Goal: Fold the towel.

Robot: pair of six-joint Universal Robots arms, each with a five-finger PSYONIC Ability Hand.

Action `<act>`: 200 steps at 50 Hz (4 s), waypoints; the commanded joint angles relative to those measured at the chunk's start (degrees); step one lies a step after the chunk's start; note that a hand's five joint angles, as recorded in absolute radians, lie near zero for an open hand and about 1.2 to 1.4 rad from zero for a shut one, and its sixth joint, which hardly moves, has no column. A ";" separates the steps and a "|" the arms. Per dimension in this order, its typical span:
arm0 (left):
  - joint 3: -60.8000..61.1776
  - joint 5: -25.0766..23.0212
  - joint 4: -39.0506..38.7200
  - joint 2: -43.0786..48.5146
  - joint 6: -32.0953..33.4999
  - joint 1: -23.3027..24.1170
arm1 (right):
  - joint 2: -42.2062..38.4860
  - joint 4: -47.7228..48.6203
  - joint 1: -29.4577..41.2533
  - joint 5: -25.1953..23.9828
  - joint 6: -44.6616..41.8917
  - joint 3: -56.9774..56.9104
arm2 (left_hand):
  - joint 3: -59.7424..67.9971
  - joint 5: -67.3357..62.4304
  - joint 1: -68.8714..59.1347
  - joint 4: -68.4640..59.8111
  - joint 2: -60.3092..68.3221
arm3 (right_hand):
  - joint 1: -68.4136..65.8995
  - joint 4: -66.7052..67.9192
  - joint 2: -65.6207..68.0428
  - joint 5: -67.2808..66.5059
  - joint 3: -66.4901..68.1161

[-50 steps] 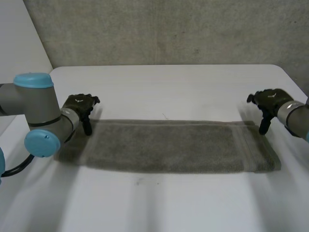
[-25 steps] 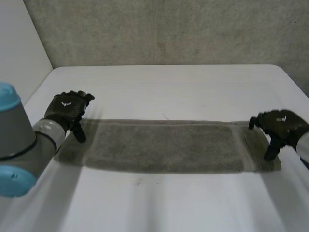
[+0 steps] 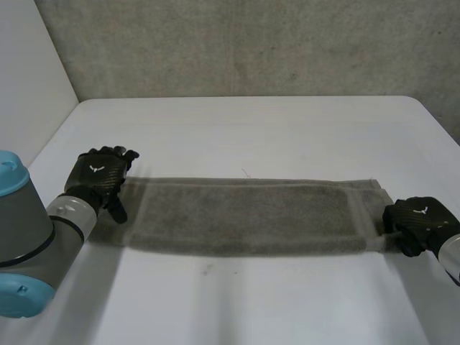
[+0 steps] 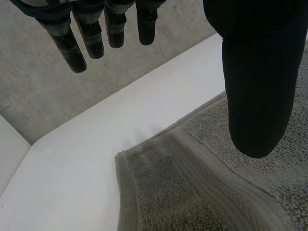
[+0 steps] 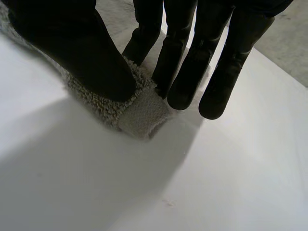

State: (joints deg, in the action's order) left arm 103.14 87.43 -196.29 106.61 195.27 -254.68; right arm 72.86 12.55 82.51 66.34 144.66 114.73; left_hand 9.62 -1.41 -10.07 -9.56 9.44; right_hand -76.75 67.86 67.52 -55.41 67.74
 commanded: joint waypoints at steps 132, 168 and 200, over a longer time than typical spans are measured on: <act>4.09 0.46 -1.90 -4.22 -0.24 9.29 | -11.69 -1.03 56.27 6.26 -7.02 -22.44 | 0.38 1.41 0.07 -0.44 0.56 | 65.32 -56.43 -56.09 53.98 -56.31; -24.74 6.34 16.46 14.49 -28.28 28.88 | 6.68 -13.95 26.65 4.15 35.69 -17.17 | 0.76 1.03 -0.31 -0.82 0.94 | 66.75 -57.86 -57.52 55.41 -57.74; -10.68 16.89 13.04 14.24 -19.49 25.11 | -11.60 -13.95 36.85 5.20 31.91 -26.40 | 0.38 1.41 0.07 -0.44 0.56 | 66.75 -57.86 -57.52 55.41 -57.74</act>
State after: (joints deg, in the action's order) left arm 91.19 104.35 -182.13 121.22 174.93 -229.50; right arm 62.72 -1.54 118.07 71.14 176.55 89.43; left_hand 9.62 -1.36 -9.82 -9.53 9.38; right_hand -11.87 13.45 13.05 -3.71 12.36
